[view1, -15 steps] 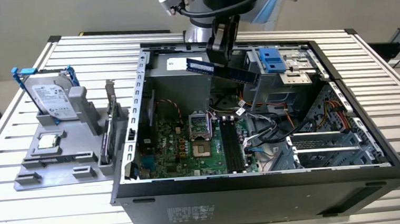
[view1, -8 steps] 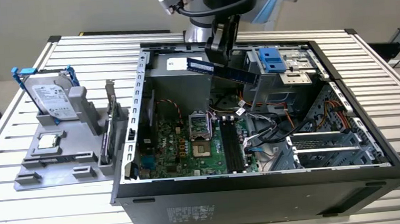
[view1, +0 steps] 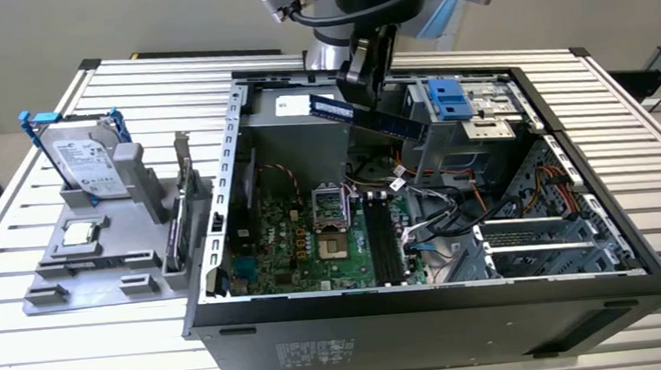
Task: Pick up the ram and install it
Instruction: 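Insert the ram into the slot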
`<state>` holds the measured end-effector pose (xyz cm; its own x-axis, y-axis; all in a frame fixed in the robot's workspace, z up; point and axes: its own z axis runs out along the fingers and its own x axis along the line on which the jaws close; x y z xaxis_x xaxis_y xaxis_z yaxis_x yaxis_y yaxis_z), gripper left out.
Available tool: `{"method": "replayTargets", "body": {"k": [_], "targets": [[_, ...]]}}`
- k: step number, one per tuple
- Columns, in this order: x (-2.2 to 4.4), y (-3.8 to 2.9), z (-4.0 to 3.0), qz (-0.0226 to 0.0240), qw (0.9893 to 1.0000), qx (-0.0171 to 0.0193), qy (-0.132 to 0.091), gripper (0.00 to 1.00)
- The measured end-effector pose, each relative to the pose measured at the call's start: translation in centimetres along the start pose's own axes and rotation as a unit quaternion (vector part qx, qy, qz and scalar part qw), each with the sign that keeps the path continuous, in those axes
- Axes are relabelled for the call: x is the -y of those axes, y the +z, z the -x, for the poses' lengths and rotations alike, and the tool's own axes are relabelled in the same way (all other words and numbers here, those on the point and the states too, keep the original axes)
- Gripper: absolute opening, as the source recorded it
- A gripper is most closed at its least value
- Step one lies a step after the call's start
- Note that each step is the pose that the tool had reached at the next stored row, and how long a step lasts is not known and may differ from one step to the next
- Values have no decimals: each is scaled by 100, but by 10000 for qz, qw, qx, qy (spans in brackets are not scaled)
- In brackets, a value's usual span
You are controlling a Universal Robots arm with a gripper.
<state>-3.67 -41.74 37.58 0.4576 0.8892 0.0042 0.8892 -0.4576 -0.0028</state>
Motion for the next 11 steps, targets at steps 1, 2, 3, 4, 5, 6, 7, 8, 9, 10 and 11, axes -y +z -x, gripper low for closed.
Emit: {"method": "replayTargets", "body": {"k": [1,2,3,4,5,6,7,8,9,10,11], "targets": [[0,0,0,0,10000,0,22,0],[0,0,0,0,10000,0,45,0],[0,0,0,0,10000,0,68,0],[0,0,0,0,10000,0,90,0],[0,0,0,1,9999,0,111,0],[0,0,0,1,9999,0,134,0],[0,0,0,1,9999,0,155,0],[0,0,0,1,9998,-1,178,0],[0,0,0,1,9998,0,201,0],[0,0,0,1,9998,-1,220,0],[0,0,0,1,9997,-1,242,0]]}}
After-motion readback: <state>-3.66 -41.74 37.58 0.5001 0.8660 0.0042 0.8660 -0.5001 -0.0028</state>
